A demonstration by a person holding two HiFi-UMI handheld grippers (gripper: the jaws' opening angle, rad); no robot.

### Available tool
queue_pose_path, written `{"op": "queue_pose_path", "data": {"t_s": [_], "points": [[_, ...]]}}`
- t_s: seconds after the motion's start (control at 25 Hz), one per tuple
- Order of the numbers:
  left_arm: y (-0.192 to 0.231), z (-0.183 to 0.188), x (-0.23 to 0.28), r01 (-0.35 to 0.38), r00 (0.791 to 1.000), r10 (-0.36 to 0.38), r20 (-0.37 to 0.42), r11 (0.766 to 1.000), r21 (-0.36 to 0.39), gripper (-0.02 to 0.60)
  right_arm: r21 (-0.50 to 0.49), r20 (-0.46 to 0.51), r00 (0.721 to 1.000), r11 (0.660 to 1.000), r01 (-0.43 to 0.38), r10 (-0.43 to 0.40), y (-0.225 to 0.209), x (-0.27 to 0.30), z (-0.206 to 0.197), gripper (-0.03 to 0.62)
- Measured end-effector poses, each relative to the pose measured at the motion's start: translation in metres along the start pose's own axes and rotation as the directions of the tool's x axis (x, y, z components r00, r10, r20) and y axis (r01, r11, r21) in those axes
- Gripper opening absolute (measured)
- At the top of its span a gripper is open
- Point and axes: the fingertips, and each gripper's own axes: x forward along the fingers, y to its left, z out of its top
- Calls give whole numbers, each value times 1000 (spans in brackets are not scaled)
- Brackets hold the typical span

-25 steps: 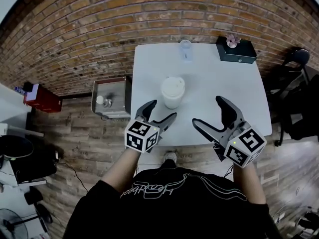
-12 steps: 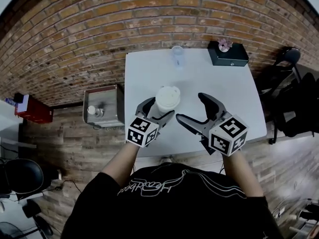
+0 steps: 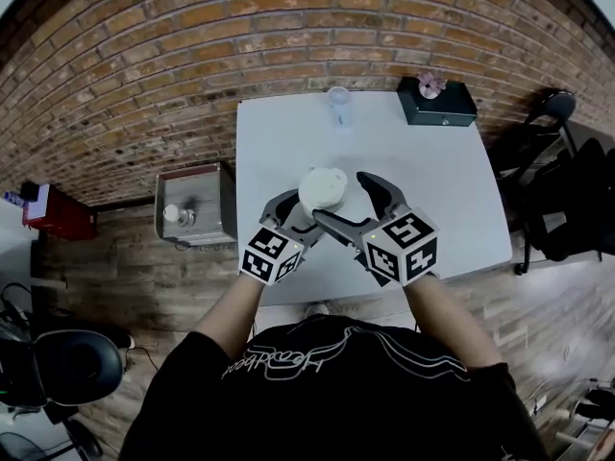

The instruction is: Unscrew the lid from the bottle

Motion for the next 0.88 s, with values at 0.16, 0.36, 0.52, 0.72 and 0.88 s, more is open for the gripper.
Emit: {"op": "queue_pose_path", "data": {"t_s": [0.16,0.36,0.52,0.72,0.88], "points": [[0,1,1,1,1000,-1,1,1000,3,359,-34,-17,1000,999,-5,4,5,16,3,428],[-1,2,2,2,1000,-2,5,1000,-7,359,-48,-33,999,998,40,-41,3,29,2,423],[0,1,1,-2,1000,2,7,1000,-6,359,-69,-39,996,995,79,-81,1,32,1,410],[-1,2,2,-1,1000,1,9,1000,-5,359,-90,-46,994,991,98,-102,-3,31,0,377],[0,2,1,-7,1000,7,9,1000,-7,359,-106,-54,993,989,103,-109,-4,33,0,370]]}}
